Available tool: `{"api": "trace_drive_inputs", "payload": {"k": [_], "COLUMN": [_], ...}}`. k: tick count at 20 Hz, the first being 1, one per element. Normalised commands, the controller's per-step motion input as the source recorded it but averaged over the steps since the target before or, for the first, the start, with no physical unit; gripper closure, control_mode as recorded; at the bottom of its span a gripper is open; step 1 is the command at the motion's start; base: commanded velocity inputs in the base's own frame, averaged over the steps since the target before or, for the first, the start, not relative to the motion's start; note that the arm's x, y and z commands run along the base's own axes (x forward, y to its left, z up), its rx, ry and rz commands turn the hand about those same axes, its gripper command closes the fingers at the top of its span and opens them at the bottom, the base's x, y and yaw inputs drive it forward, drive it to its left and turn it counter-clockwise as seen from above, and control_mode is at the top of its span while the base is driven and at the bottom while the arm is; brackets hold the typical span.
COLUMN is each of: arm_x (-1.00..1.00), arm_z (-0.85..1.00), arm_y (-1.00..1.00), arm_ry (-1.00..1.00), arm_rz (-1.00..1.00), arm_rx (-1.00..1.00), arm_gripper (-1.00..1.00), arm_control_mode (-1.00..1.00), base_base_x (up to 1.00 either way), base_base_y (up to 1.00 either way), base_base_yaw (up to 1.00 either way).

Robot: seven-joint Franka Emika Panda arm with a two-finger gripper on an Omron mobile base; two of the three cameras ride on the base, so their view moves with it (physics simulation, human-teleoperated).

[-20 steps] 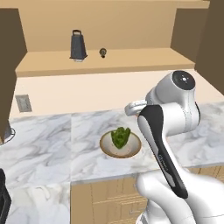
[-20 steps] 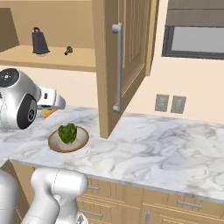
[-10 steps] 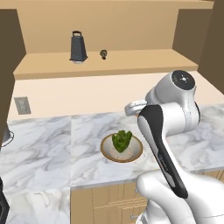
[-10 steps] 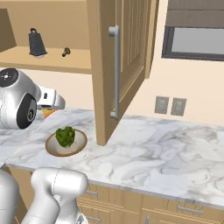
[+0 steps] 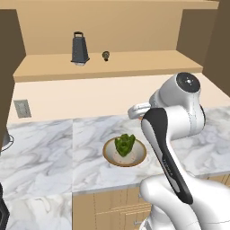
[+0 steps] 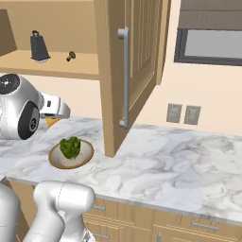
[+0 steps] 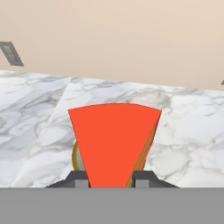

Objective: Pick the cheese from the fridge and the cheese grater from the cabinet and place them next to the salad bowl.

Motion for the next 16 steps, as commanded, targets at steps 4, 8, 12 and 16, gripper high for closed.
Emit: {"api": "trace_drive_inputs", "payload": {"k": [4,8,12,16], "arm_x": [0.0,0.0,0.0,0.0], "arm_z": [0.0,0.0,0.0,0.0], "arm_y": [0.0,0.0,0.0,0.0], "arm_ry": [0.0,0.0,0.0,0.0], "arm_rz": [0.0,0.0,0.0,0.0], "arm_rx": [0.0,0.0,0.0,0.0], "arm_gripper": [1.0,1.0,1.0,1.0], "arm_control_mode": [1.0,1.0,1.0,-1.0], "base_base_x": [0.0,0.0,0.0,0.0], "base_base_y": [0.0,0.0,0.0,0.0], "base_base_yaw": [0.0,0.0,0.0,0.0]}}
